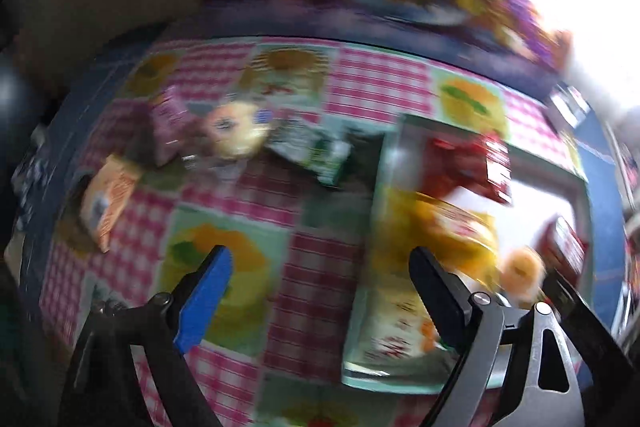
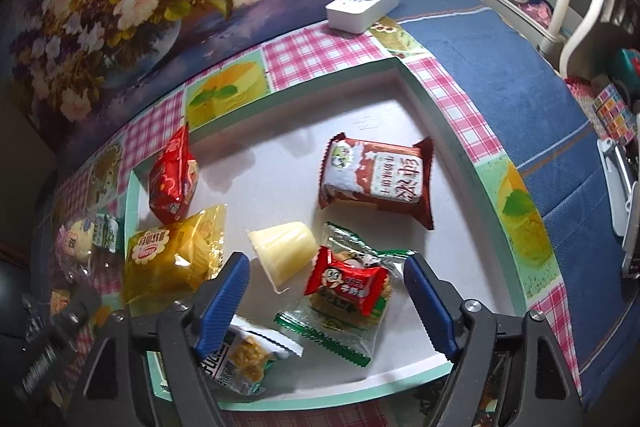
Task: Organize snacks
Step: 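Open the right gripper to drop the red candy while the left gripper releases the biscuit pack into the tray, then withdraw both open grippers from the tray toward the remaining snacks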
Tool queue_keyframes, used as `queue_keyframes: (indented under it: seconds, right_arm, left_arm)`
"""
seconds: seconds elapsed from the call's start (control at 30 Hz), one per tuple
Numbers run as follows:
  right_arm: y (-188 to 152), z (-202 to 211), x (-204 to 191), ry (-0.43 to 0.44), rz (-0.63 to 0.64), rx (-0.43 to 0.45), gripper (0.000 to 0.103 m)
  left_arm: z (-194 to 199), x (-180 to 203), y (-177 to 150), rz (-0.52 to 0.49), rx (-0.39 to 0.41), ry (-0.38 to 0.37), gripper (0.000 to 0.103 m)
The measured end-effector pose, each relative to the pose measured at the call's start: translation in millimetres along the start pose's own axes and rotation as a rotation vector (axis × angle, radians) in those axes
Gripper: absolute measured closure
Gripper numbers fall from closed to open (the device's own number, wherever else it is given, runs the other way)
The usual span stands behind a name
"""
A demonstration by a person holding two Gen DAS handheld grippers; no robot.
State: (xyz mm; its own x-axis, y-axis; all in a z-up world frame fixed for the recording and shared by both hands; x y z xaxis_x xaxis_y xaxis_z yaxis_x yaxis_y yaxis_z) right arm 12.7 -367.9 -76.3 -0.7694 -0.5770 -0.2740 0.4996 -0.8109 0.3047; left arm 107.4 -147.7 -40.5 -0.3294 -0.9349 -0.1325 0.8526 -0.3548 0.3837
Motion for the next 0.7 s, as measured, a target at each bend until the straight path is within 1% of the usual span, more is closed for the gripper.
queue_keyframes:
  seconds: [0.07,0.17,0.27,0.3,0.33,0.37,0.43,0.53,0.7]
  right_arm:
    - [-3,1,-6,0.001,0.022,0.001,0.019]
    - [-8,1,-13,0.0,0.047,0.003,0.013]
    - [-13,4,-23,0.004,0.075,0.013,0.013]
    - [-14,5,-26,0.008,0.083,0.017,0.011]
    - [-16,6,-29,0.013,0.094,0.02,0.009]
    - [-19,7,-34,0.018,0.107,0.025,0.001]
    - [-21,10,-42,0.026,0.129,0.035,0.0]
    - [-24,12,-52,0.037,0.153,0.038,0.0]
    - [-30,15,-65,0.063,0.186,0.052,0.0]
  left_arm:
    - [-5,-20,-2,0.067,-0.012,0.024,0.013]
    - [-12,-44,-6,0.145,-0.028,0.05,0.012]
    - [-17,-61,-8,0.183,-0.047,0.089,0.012]
    - [-19,-68,-10,0.195,-0.051,0.106,0.012]
    - [-19,-72,-10,0.203,-0.053,0.116,0.012]
    - [-20,-75,-10,0.21,-0.054,0.124,0.012]
    - [-21,-82,-11,0.223,-0.05,0.13,0.011]
    - [-19,-88,-10,0.22,-0.041,0.141,0.005]
    - [-20,-88,-7,0.188,-0.038,0.15,0.005]
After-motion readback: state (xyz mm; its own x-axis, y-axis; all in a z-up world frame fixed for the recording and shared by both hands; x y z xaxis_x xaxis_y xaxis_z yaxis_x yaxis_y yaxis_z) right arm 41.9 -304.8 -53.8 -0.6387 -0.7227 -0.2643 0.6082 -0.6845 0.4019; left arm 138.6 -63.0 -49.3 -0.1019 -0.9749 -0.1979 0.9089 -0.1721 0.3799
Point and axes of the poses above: each gripper's, at about its wrist camera, not at the fingertips, and z roughly against the way its jaws point, x to its right, y to its top, the point moved 2 cm from there along -z, roughly the way its jaws point, and after that the axes turned 15 degrees about -z, right-handed, at the moved point
